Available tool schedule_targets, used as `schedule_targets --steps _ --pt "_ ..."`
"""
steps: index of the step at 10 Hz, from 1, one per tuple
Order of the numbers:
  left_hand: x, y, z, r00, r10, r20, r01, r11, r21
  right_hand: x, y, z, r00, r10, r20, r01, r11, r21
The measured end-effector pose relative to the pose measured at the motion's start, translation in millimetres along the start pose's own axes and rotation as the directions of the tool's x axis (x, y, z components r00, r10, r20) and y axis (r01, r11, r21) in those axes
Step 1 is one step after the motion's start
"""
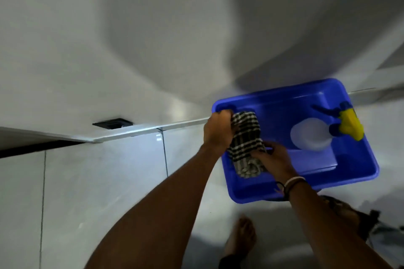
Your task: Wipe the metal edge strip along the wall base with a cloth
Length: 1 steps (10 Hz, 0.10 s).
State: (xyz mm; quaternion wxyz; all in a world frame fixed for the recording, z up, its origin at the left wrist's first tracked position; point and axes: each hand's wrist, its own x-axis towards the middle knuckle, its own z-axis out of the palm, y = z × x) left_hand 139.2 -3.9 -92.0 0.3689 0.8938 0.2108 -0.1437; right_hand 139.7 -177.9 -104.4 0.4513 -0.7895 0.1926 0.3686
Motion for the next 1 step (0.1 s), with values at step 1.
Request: schedule_targets --steps 1 --pt "-19.5 0.9 1.4 0.993 0.107 -0.042 -0.084 0.926 0.369 -6.7 -1.0 -3.5 0.998 0.013 0.059 -0.005 0.991 -0.133"
